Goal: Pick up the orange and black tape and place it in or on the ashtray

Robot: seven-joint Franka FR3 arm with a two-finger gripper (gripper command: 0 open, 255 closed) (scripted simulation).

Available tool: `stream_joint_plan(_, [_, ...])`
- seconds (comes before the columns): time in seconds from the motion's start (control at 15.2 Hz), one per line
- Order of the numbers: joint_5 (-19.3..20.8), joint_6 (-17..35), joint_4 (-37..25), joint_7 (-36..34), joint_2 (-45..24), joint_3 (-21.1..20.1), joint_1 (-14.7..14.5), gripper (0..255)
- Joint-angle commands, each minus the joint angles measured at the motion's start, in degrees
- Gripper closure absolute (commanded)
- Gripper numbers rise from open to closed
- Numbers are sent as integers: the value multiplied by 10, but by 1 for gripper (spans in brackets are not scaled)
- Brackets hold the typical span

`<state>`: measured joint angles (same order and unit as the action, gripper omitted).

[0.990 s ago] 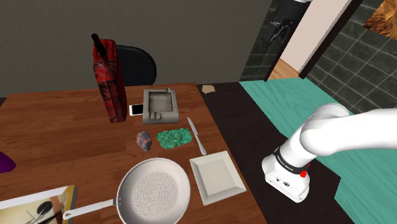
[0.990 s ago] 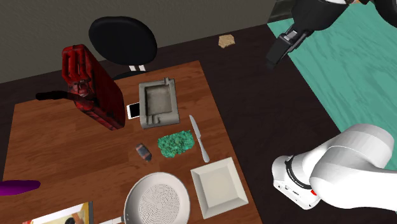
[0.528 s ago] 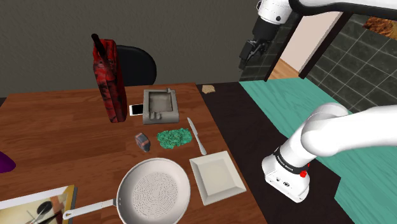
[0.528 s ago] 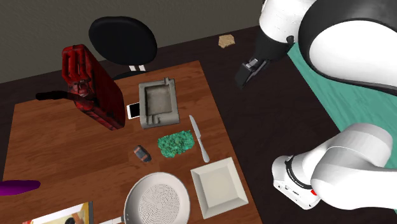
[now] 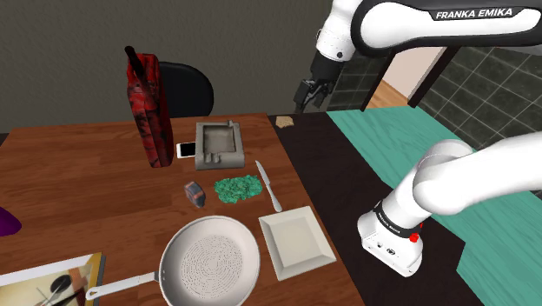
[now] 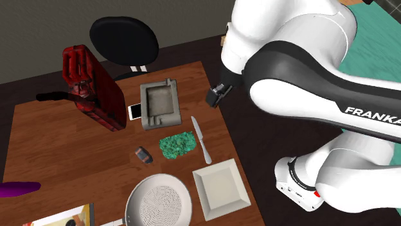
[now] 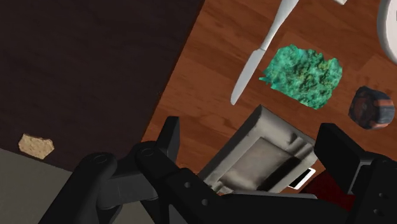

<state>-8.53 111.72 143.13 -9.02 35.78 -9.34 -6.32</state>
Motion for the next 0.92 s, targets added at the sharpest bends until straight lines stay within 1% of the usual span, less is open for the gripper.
stream_joint_plan(0.0, [-14, 42, 5, -12, -34, -15, -8, 0])
stream_joint_plan(0.46, [-50, 165, -4, -48, -151, -63, -32, 0])
stream_joint_plan(0.86, [-57, 260, -41, -84, -270, -101, -47, 0])
